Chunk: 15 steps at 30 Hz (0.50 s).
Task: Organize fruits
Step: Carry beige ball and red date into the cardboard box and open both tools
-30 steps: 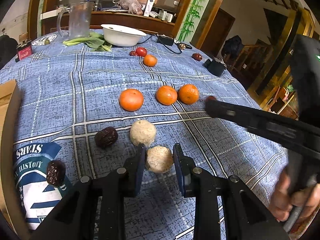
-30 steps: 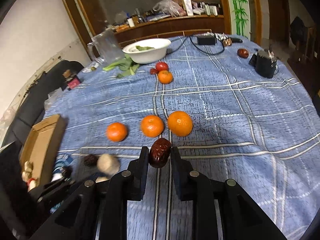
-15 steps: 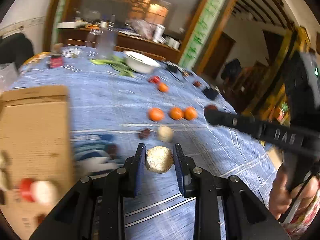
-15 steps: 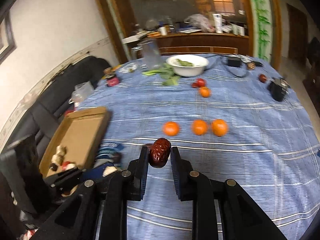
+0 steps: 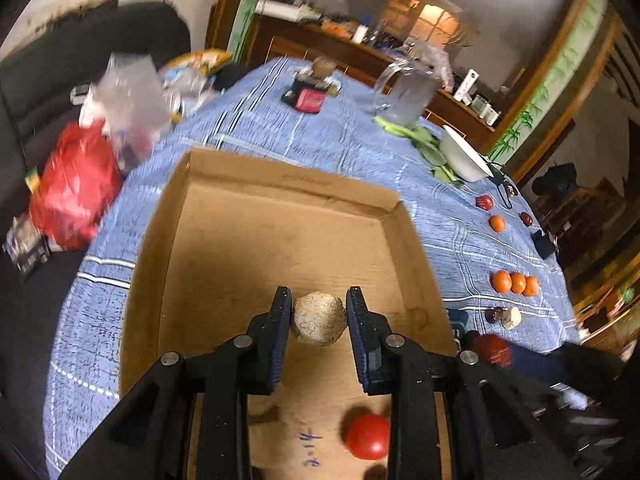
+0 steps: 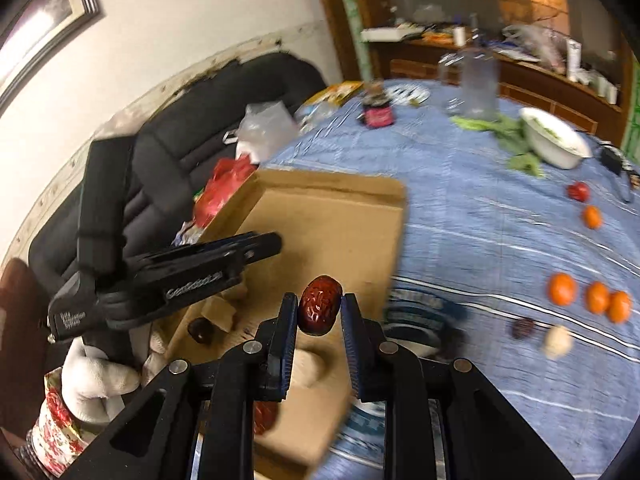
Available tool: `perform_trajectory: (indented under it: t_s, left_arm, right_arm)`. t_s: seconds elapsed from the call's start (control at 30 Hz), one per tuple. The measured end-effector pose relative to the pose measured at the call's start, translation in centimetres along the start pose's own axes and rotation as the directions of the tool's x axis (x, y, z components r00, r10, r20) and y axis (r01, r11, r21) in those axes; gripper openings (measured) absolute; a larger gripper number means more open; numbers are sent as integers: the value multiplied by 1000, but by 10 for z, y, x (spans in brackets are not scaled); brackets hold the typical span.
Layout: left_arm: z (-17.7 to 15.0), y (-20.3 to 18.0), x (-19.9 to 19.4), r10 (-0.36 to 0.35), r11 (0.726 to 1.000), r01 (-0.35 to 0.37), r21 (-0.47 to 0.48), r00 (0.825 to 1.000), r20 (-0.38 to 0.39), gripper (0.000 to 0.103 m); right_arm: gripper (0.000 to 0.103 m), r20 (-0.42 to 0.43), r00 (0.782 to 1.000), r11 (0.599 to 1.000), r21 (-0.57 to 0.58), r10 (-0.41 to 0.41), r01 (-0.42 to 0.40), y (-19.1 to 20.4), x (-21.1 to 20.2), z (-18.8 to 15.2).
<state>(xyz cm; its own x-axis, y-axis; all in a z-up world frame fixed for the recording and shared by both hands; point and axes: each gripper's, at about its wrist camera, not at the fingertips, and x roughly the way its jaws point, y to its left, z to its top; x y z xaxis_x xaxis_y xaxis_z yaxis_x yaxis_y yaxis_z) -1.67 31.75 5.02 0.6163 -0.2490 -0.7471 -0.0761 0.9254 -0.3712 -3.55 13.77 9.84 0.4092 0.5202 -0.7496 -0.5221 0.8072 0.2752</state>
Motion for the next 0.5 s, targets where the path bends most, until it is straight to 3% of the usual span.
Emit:
perform_trajectory:
  t_s: [0.3,0.33,0.4,0.5]
  left_arm:
    - [-1,12,19,6,998,-11,-59,997,-78,28]
    - [0,13,19,1,998,-6,-64,997,-77,30]
    - [0,14,17,1,997,-7,-71,997,-74,45]
    - [0,16,13,10,996,-15,-85,998,-62,48]
  right_arm:
    - [25,-102,993,998,-4,-59,59,-3,62,4]
    - [25,-105,992,998,-5,-65,64,-5,63,2]
    - [25,-102,992,997,-7,-80,80,-6,67,1]
    - [30,-102,991,996,-5,-90,90,-7,68,0]
